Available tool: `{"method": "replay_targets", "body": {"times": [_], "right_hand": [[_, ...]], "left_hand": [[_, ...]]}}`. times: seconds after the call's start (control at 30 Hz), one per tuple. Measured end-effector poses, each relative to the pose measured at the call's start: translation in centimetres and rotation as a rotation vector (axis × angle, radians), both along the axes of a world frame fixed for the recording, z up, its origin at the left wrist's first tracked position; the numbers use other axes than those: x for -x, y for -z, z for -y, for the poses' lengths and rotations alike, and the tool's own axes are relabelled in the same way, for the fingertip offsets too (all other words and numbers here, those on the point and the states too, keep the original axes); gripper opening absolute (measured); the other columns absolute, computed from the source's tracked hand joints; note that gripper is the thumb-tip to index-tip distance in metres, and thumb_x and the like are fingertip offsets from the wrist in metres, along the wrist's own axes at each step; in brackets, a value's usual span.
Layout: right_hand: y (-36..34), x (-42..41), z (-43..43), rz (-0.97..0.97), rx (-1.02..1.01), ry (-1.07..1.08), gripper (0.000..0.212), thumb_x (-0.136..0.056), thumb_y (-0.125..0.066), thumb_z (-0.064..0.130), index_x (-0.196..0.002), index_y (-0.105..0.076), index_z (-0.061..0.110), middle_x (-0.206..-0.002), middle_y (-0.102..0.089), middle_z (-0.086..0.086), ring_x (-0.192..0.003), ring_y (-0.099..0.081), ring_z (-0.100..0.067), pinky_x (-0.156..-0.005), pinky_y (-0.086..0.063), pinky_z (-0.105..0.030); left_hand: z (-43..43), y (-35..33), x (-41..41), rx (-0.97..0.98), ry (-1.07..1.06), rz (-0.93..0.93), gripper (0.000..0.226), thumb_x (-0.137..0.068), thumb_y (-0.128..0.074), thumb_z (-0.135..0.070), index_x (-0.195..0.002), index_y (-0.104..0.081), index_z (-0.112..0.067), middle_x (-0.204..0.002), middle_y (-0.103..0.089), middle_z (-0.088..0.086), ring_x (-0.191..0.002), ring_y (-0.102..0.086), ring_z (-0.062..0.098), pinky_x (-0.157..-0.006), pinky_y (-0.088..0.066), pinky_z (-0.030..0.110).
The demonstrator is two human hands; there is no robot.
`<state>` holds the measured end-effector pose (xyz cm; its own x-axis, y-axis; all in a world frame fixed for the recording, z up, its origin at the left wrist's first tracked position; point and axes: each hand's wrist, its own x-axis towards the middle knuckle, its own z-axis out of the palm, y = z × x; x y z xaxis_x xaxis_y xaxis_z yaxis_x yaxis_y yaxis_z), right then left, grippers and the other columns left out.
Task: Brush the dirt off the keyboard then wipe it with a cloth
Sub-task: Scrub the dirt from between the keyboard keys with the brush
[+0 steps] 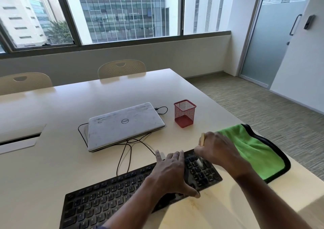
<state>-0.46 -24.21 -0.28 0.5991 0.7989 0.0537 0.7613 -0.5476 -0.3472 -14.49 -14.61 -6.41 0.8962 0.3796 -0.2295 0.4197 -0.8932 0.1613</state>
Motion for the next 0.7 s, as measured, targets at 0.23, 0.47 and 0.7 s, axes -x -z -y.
{"method": "replay_targets", "body": {"times": [0.23,0.47,0.7], "right_hand": [[0.3,-0.2,0.3,-0.044,-0.001,-0.099,0.018,-0.085,-0.064,0.033,-0.072,-0.069,0.021,-0.07,-0.067,0.007,-0.061,-0.06,-0.01,-0.057,-0.047,-0.025],[0.4,-0.3,0.4,-0.041,-0.061,-0.086,0.019,-0.083,-0.062,0.036,-0.08,-0.075,0.022,-0.073,-0.071,0.008,-0.064,-0.065,-0.008,-0.056,-0.046,-0.02],[0.4,-0.3,1.2,-0.029,0.008,-0.143,0.032,-0.076,-0.062,0.031,-0.051,-0.048,0.018,-0.048,-0.047,0.008,-0.042,-0.04,-0.011,-0.045,-0.034,-0.023]], "left_hand": [[0.0,0.0,-0.1,-0.003,-0.003,-0.004,0.143,-0.067,-0.069,-0.084,-0.16,0.003,-0.003,-0.169,-0.015,0.013,-0.154,-0.017,0.029,-0.118,0.008,0.072],[0.1,-0.1,0.0,-0.005,-0.003,-0.006,0.142,-0.068,-0.068,-0.084,-0.16,0.003,-0.003,-0.169,-0.014,0.013,-0.154,-0.016,0.029,-0.117,0.007,0.073],[0.0,0.1,0.0,-0.016,0.005,-0.007,0.143,-0.067,-0.067,-0.086,-0.16,0.003,-0.003,-0.169,-0.014,0.013,-0.154,-0.016,0.029,-0.118,0.006,0.073]]}}
